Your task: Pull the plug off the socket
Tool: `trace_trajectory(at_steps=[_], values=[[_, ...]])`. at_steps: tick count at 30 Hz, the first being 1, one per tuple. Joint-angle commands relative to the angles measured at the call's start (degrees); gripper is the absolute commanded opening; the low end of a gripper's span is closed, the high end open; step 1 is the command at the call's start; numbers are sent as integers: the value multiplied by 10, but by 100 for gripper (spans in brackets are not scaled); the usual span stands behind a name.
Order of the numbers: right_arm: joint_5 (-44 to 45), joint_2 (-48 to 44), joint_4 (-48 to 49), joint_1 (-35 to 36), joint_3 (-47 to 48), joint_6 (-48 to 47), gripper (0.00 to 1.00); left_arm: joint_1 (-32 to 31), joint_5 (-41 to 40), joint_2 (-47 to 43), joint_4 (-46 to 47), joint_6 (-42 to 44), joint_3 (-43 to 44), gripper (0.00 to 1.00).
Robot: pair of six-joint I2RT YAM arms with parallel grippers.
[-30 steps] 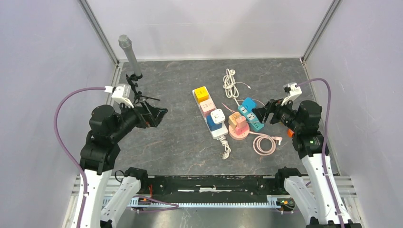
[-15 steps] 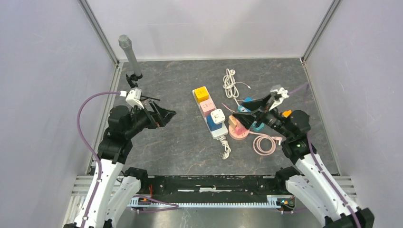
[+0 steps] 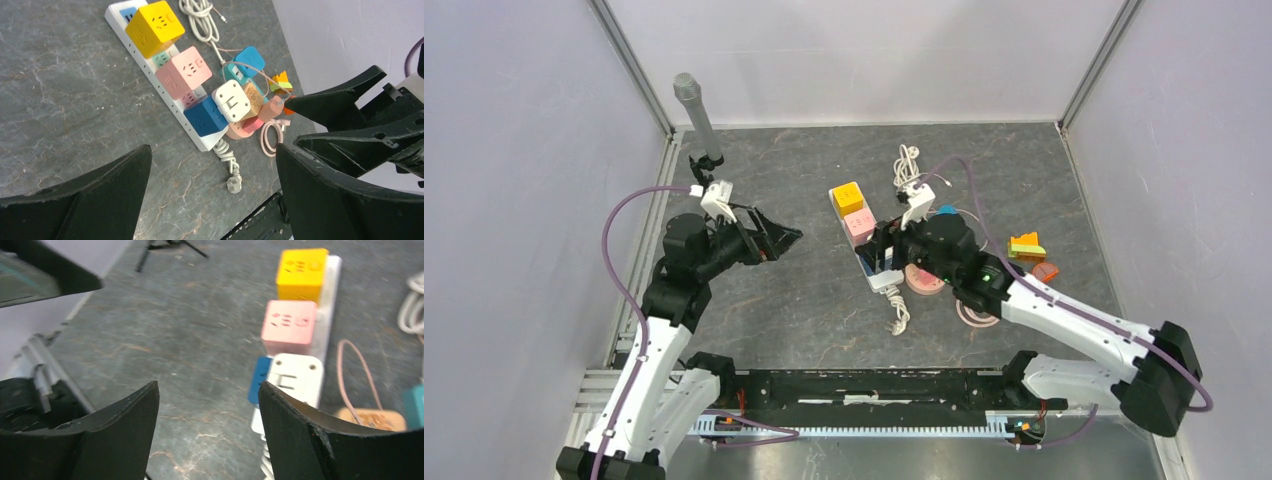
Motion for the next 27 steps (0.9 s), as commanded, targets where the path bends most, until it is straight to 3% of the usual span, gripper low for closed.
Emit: trace_trajectory(at_steps=[1,6,15,21,27], values=[[220,49,-121,42,61,-17,79,2,26,12,28,-8,-9,100],[316,113,-199,42,99,-2,87,0,67,25,65,-31,-30,100],[210,165,-174,-11,114,27,86,-5,83,22,98,-86,-71,100],[87,167,-98,-50,78,42,87,-22,90,36,124,-108,-89,100],[18,205,-100,-61,94,51,78,-59,50,65,131,-124,-97,95]])
